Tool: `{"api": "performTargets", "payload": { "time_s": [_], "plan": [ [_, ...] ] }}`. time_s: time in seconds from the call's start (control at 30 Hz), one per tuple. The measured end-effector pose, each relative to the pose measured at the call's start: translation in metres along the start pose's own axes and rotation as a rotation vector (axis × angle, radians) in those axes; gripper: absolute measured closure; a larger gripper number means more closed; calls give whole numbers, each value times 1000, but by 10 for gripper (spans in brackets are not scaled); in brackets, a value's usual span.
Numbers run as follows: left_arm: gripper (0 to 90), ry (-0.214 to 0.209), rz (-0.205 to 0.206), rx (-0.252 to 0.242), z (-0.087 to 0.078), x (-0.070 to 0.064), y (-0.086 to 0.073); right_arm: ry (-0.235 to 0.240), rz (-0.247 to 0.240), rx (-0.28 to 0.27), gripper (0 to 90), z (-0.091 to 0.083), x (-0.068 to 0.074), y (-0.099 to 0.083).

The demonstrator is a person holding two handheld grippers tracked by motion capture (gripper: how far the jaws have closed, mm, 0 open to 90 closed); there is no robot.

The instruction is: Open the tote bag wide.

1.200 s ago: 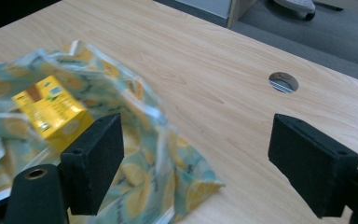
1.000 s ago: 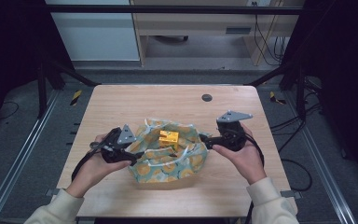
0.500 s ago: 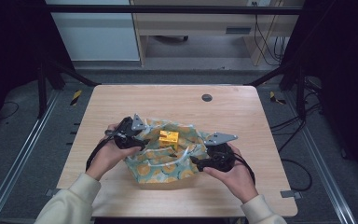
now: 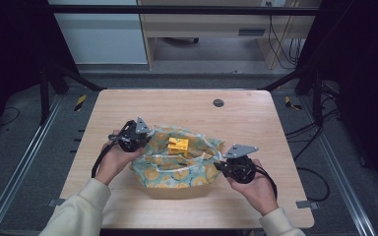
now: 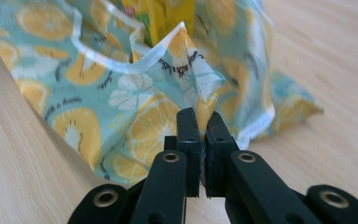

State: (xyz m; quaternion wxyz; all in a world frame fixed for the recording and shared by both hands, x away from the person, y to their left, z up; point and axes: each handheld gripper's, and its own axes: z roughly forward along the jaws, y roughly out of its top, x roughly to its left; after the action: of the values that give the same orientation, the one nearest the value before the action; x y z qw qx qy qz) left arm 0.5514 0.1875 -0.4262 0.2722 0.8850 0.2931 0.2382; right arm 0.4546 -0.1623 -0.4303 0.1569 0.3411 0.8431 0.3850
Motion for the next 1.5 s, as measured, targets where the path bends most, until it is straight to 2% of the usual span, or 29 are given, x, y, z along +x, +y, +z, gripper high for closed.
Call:
{"api": "performTargets", "payload": {
  "time_s": [0.1, 0.33, 0.43, 0.67, 1.0, 1.5],
  "plan": [
    [871, -3, -3, 18, 8, 0, -5, 10, 17, 11, 888, 3, -4, -12],
    [872, -6, -26, 25, 20, 5, -12, 19, 66, 32, 893, 14, -13, -31],
    [875, -13, -32, 31, 26, 5, -16, 22, 71, 48, 894, 17, -15, -36],
    [881, -24, -48, 32, 35, 5, -24, 21, 74, 82, 897, 21, -16, -41],
    [889, -21, -39, 48, 39, 5, -26, 24, 77, 119, 898, 25, -15, -45],
    [900, -21, -39, 71, 46, 7, -29, 27, 79, 135, 899, 27, -14, -46]
  ]
}}
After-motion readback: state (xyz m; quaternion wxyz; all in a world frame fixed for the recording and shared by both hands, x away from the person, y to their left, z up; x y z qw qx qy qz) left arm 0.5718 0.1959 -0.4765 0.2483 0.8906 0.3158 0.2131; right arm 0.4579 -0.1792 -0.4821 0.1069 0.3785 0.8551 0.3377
